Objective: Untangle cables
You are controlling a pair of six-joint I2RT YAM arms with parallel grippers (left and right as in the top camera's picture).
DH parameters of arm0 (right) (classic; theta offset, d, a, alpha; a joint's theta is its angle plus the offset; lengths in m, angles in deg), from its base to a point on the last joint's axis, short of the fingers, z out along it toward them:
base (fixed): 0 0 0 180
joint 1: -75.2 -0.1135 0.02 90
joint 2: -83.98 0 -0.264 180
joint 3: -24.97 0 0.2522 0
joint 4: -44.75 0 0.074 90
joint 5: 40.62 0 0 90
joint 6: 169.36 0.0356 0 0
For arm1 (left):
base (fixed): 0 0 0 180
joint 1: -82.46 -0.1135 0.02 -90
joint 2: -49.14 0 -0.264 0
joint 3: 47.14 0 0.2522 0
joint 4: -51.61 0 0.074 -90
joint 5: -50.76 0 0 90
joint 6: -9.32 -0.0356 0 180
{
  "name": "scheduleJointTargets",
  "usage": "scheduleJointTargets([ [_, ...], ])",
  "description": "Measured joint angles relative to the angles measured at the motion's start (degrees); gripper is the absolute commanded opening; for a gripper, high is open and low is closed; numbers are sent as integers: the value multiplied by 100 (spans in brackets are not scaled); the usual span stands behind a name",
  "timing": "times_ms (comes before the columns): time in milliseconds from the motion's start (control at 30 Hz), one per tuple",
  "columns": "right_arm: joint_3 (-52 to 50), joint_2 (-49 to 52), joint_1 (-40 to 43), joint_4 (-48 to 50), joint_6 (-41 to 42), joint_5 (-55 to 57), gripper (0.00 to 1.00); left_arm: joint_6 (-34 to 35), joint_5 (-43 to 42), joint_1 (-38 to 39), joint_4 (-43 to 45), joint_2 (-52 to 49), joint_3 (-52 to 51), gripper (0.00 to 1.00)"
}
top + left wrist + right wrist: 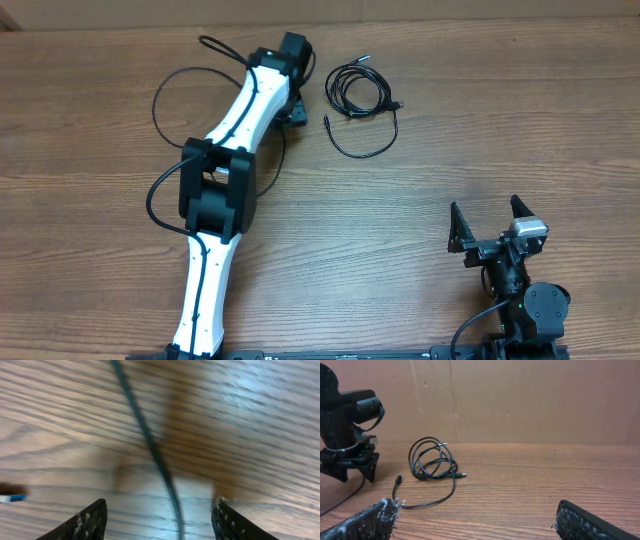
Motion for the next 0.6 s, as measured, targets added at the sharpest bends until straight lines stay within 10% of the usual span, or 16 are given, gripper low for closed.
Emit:
scheduleJointTargets([
  [600,0,0,0,-4,2,2,100,74,-1475,-813,-2,-17,466,67],
])
